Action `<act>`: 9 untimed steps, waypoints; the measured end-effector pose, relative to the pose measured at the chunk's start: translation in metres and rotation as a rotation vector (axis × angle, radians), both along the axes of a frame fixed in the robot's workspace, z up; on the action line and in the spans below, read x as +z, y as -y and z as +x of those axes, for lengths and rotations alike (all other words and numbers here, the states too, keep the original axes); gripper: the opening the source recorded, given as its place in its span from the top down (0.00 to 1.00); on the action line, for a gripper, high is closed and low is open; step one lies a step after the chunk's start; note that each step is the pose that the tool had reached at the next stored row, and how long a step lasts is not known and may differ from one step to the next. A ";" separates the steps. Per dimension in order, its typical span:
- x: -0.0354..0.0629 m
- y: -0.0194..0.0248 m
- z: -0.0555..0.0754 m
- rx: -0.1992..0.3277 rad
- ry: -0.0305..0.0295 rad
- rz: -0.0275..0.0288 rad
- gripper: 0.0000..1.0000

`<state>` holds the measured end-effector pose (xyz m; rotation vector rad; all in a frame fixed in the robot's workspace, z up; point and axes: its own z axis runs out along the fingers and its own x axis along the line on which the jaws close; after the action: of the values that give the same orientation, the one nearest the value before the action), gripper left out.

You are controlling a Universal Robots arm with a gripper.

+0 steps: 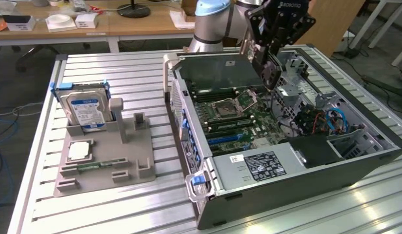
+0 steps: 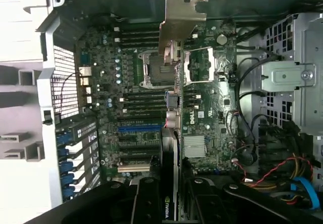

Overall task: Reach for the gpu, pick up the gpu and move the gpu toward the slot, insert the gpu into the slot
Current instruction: 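Pick up the gpu and move the gpu toward the slot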

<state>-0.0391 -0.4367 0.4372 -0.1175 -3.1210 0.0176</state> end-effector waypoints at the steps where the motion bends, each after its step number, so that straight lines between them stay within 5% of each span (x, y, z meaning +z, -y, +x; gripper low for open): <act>1: 0.0001 0.0000 0.003 0.000 -0.0016 -0.0001 0.74; 9: 0.0000 0.0000 0.003 0.001 -0.0029 0.0003 0.74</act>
<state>-0.0363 -0.4367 0.4372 -0.1163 -3.1182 0.0173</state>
